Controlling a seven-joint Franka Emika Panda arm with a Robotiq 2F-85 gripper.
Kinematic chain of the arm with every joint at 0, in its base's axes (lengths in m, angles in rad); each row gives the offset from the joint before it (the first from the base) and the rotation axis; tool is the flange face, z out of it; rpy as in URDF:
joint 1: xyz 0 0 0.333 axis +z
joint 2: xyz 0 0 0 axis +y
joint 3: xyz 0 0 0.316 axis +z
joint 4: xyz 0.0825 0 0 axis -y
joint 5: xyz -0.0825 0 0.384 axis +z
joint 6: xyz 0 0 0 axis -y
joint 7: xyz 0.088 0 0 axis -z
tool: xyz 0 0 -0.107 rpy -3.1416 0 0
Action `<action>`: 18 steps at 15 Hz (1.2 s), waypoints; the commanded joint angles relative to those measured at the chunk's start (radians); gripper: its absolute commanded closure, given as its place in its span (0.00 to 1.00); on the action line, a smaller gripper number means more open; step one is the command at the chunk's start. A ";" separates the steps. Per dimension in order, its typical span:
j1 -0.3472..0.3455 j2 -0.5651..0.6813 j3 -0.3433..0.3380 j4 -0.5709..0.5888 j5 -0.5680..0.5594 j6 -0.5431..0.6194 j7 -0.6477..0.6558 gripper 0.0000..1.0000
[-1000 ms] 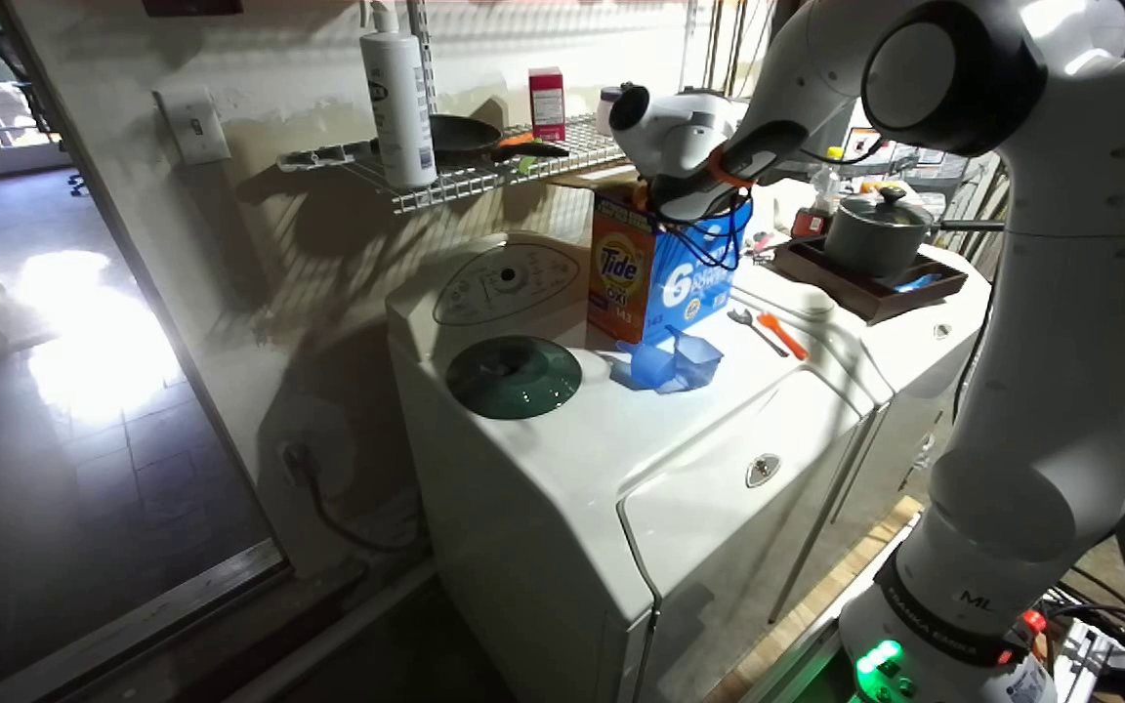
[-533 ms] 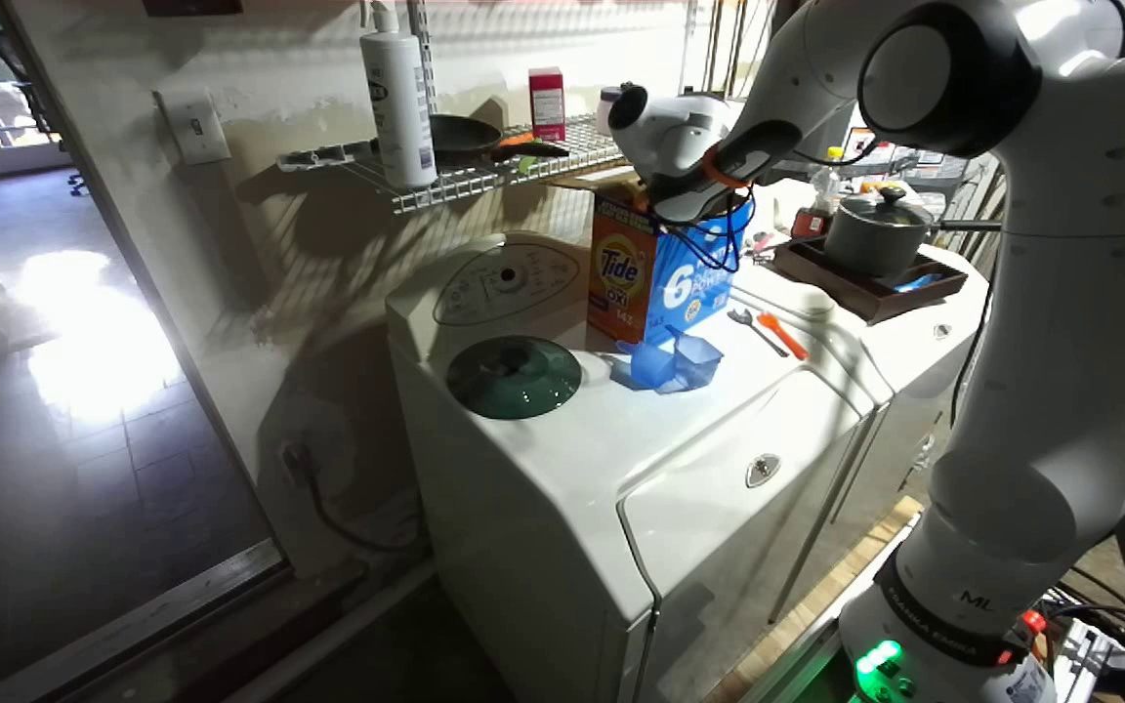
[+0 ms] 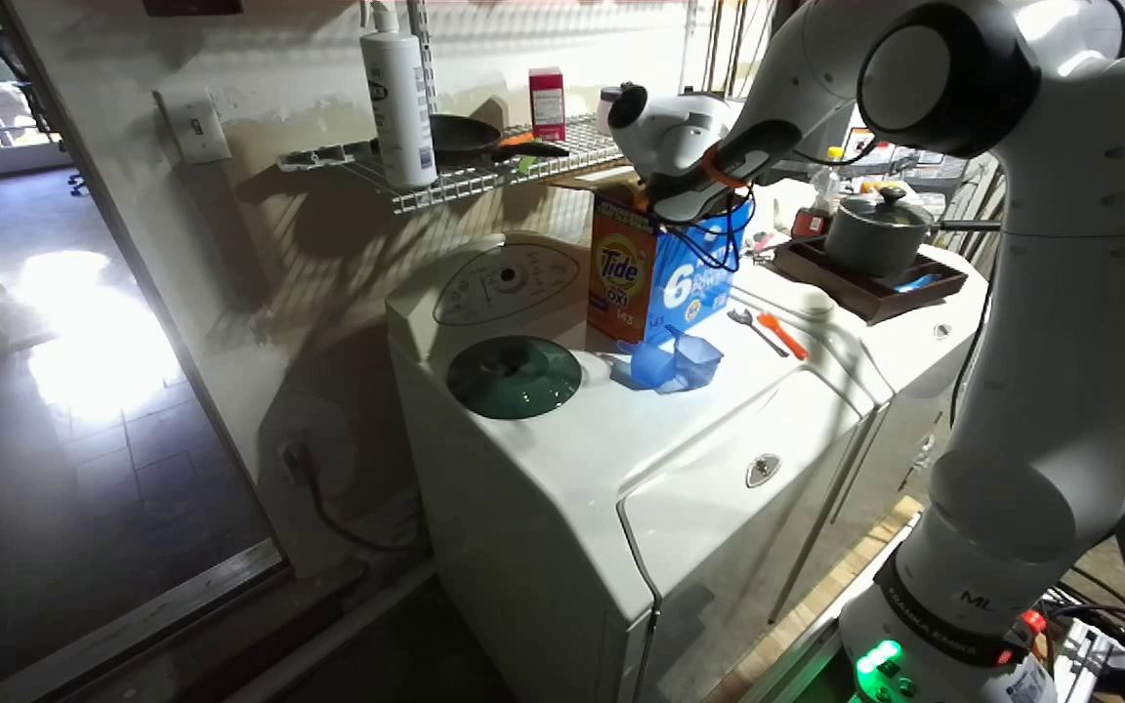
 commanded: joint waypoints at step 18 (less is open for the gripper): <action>0.013 0.066 0.007 -0.021 0.254 0.011 -0.245 0.95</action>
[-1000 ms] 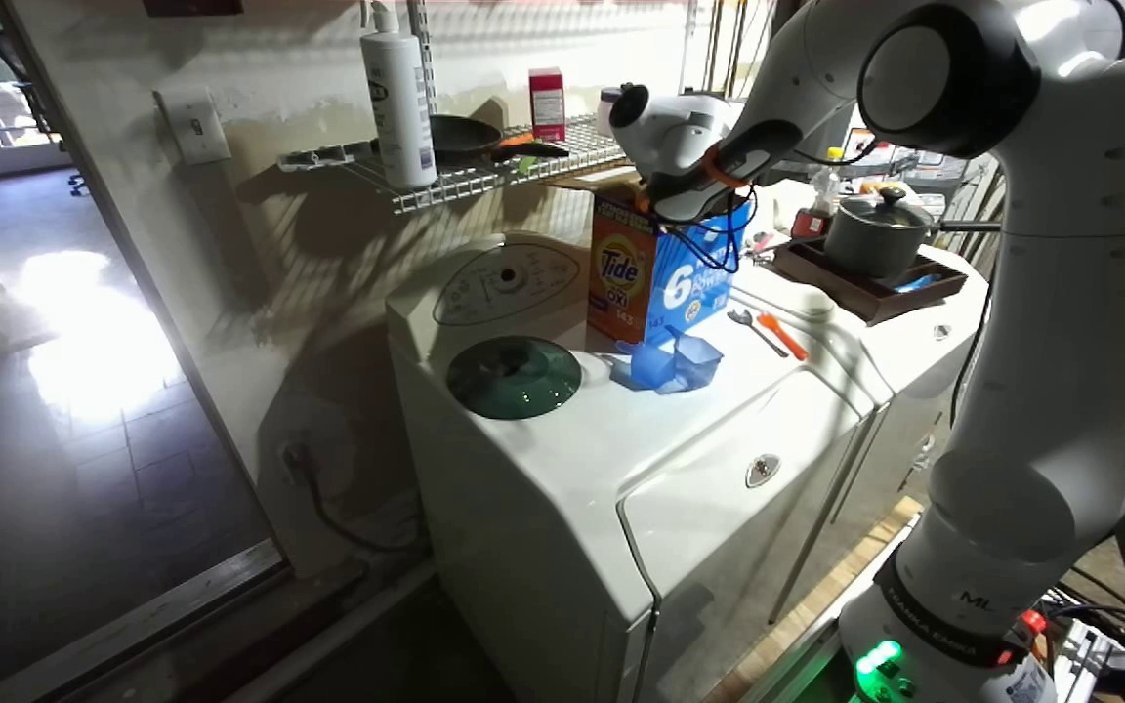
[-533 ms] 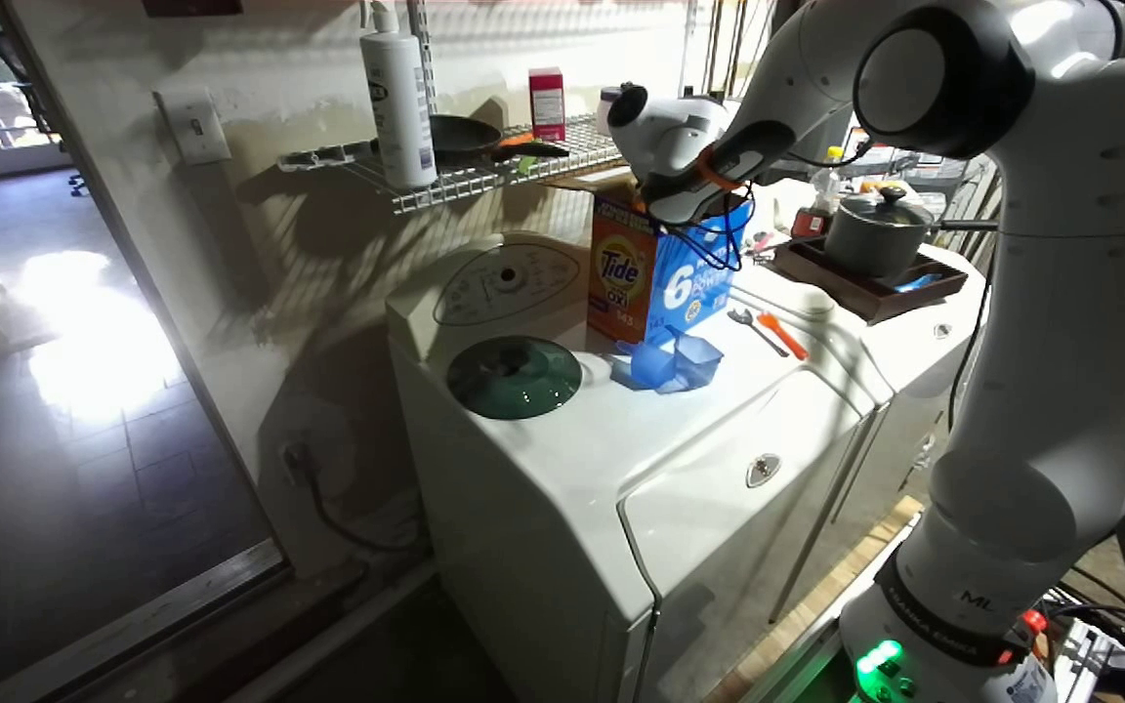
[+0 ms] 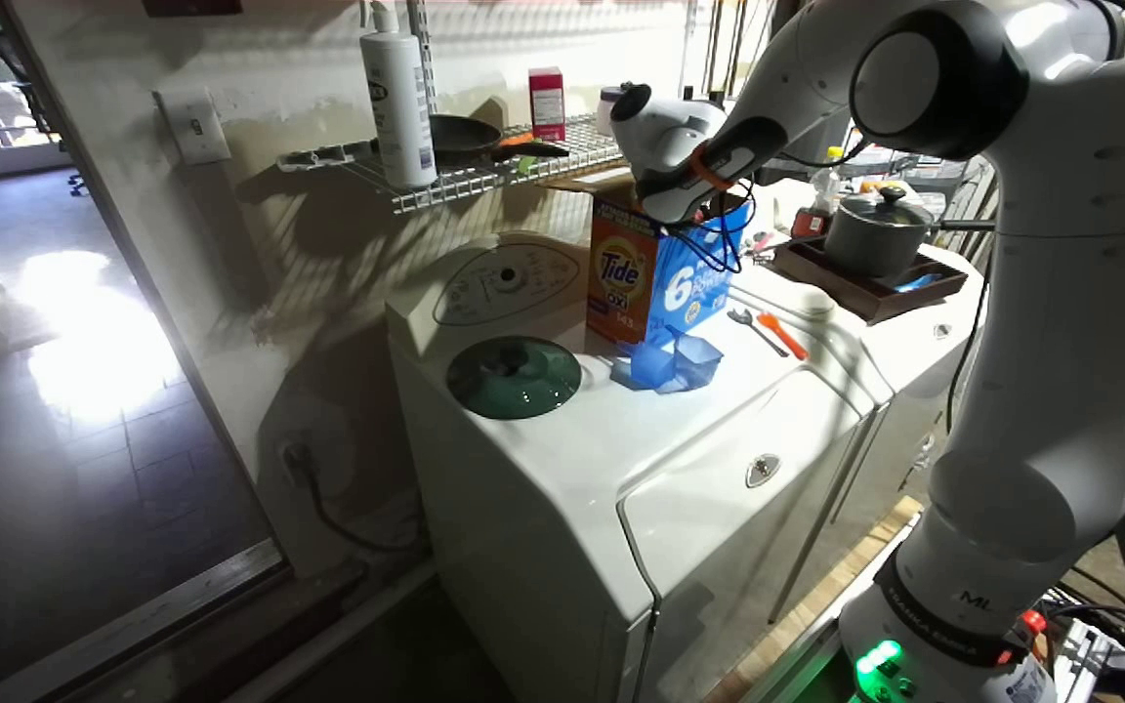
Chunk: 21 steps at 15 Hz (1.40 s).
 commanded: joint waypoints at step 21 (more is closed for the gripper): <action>0.039 0.110 -0.024 0.001 0.410 -0.108 -0.299 0.95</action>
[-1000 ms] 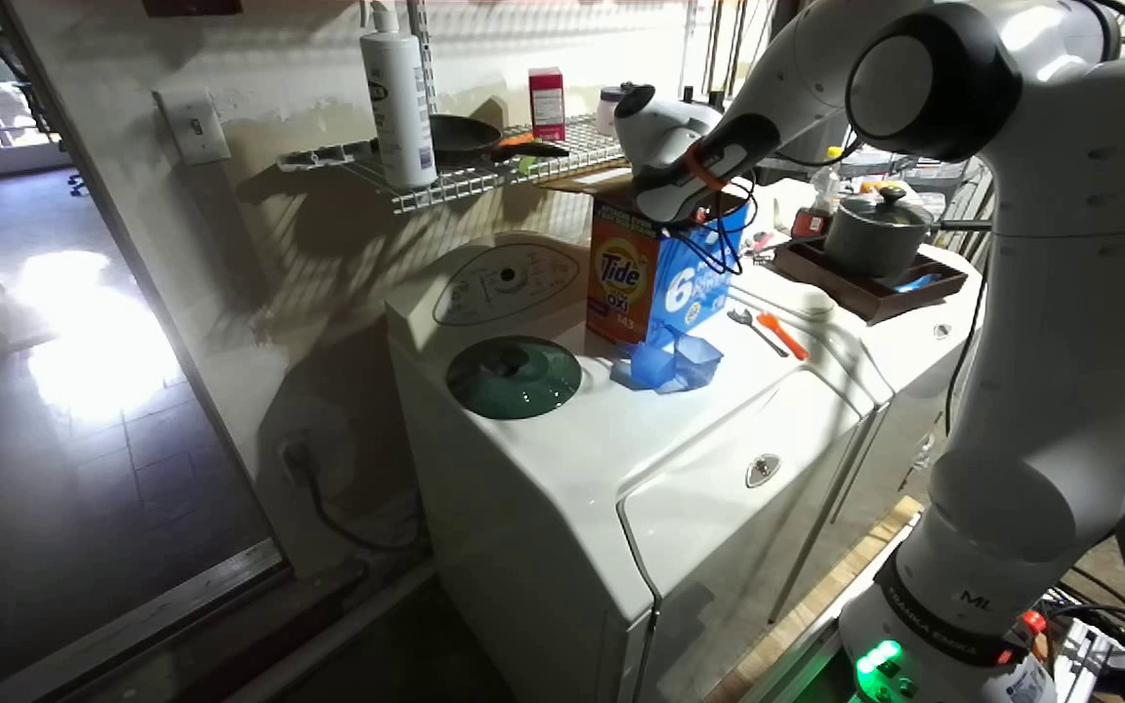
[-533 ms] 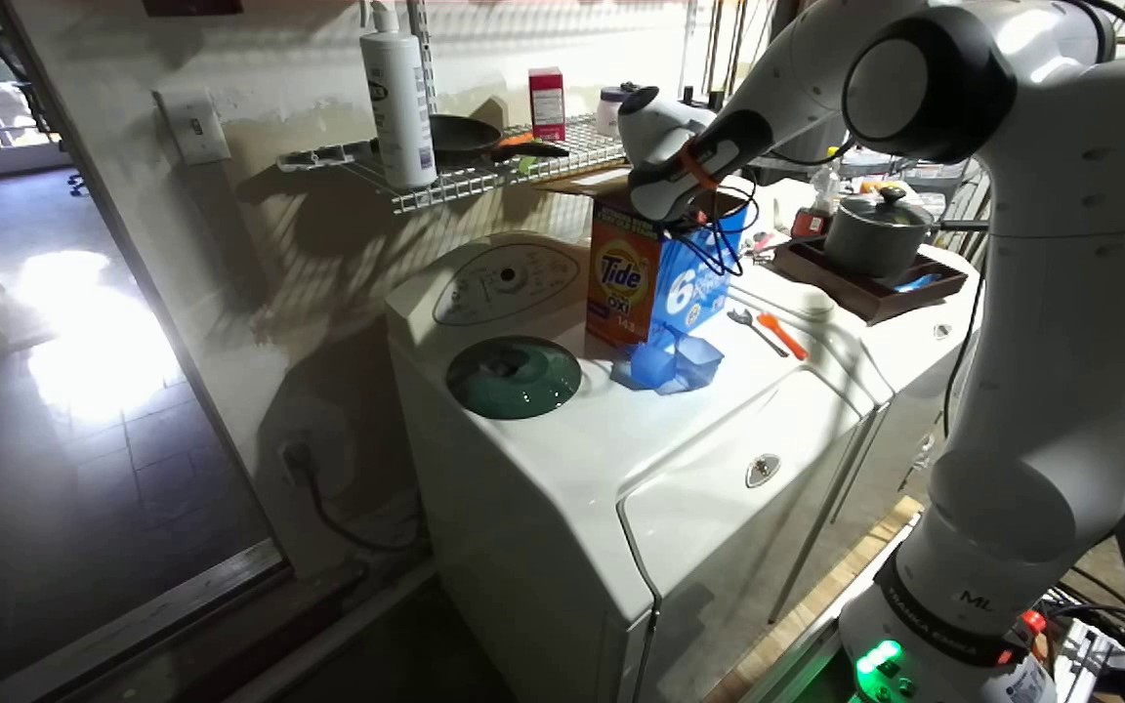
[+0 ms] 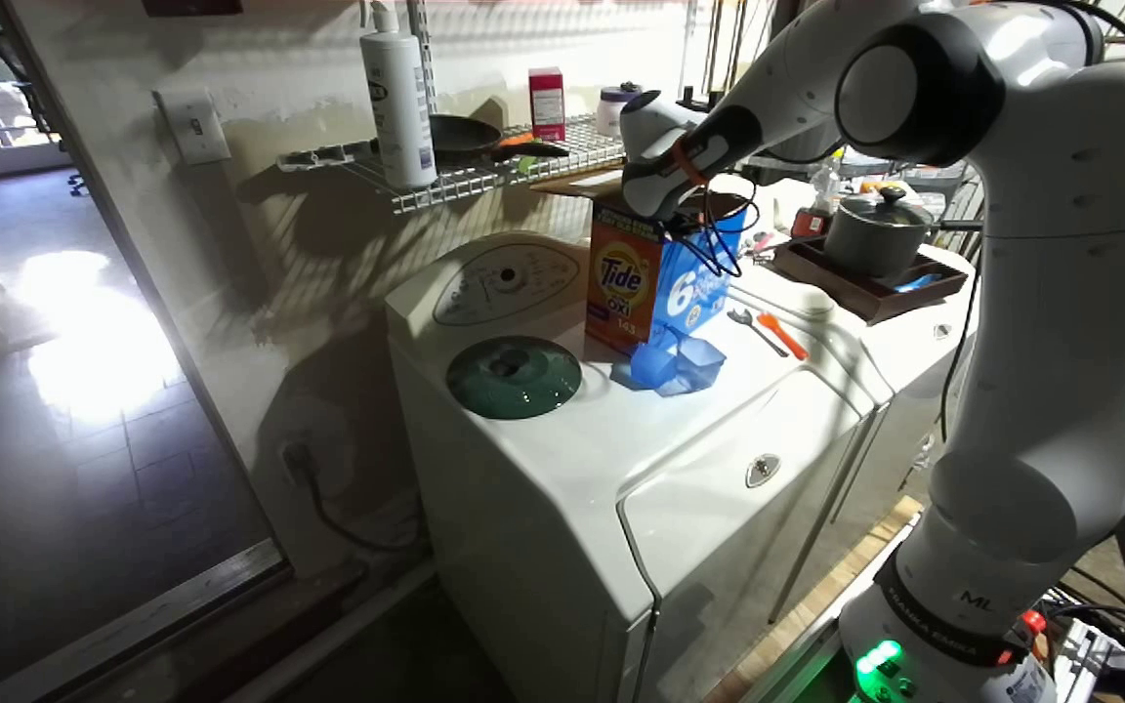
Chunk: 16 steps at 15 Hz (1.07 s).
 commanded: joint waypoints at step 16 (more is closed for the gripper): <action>0.008 0.114 -0.017 0.051 0.267 -0.133 -0.078 0.95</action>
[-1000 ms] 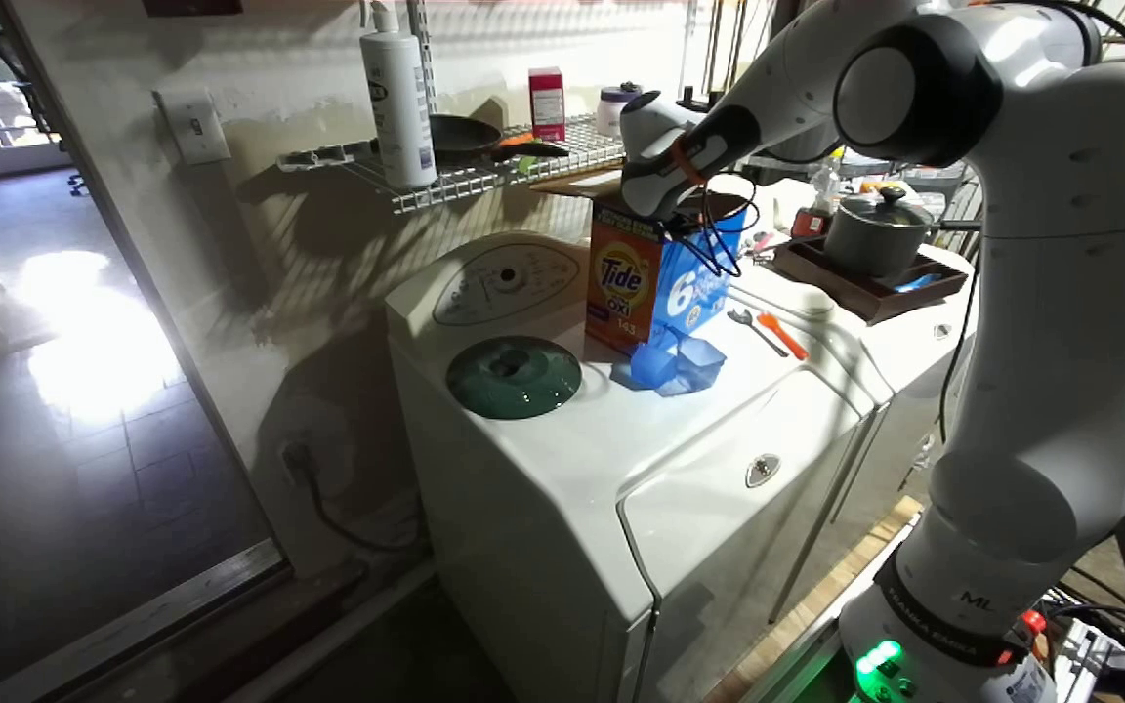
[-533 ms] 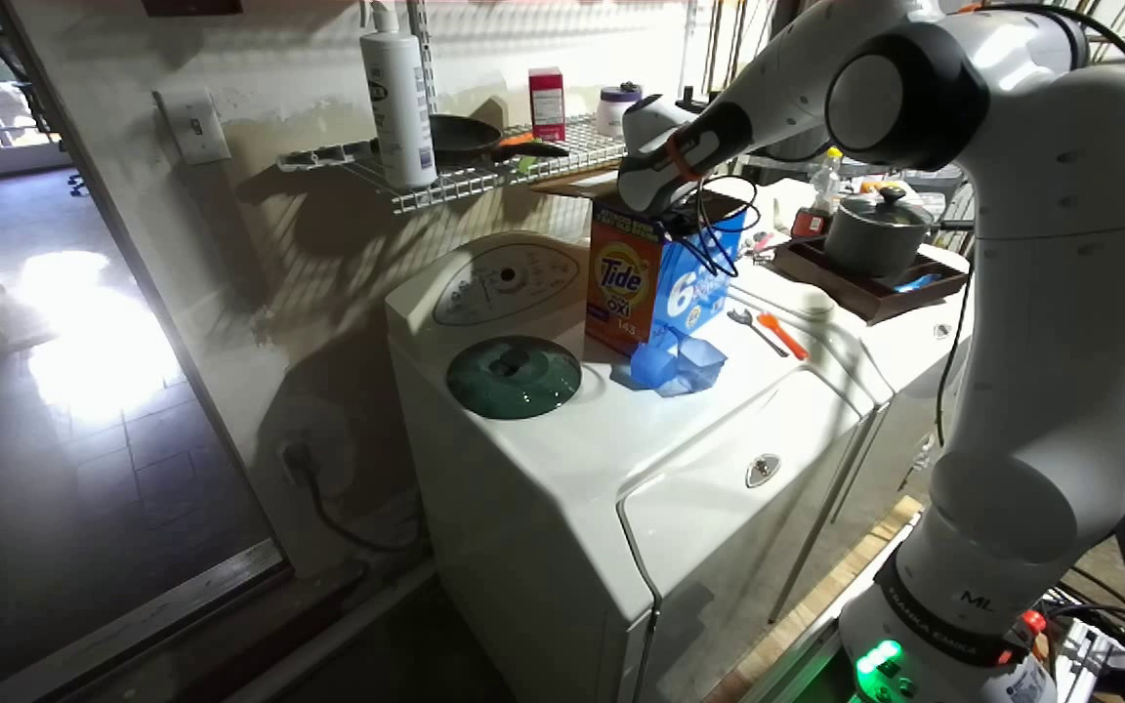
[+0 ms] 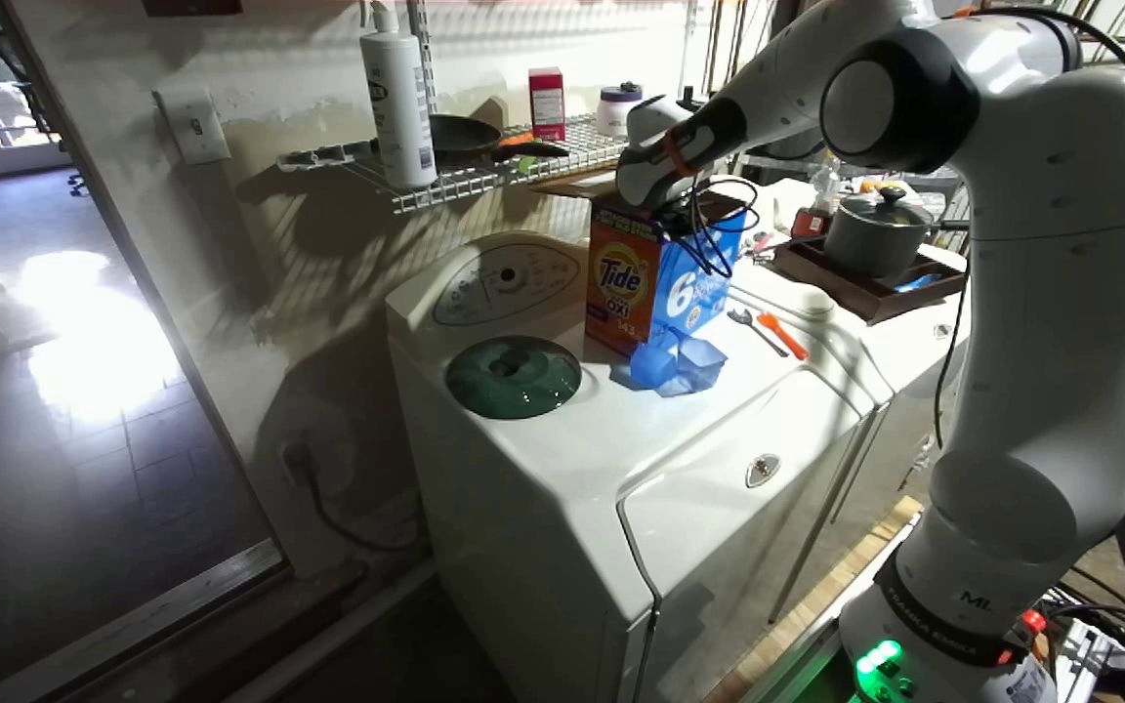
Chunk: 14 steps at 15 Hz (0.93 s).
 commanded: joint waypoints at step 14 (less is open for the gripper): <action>-0.026 0.076 0.000 0.023 0.219 -0.044 -0.006 0.95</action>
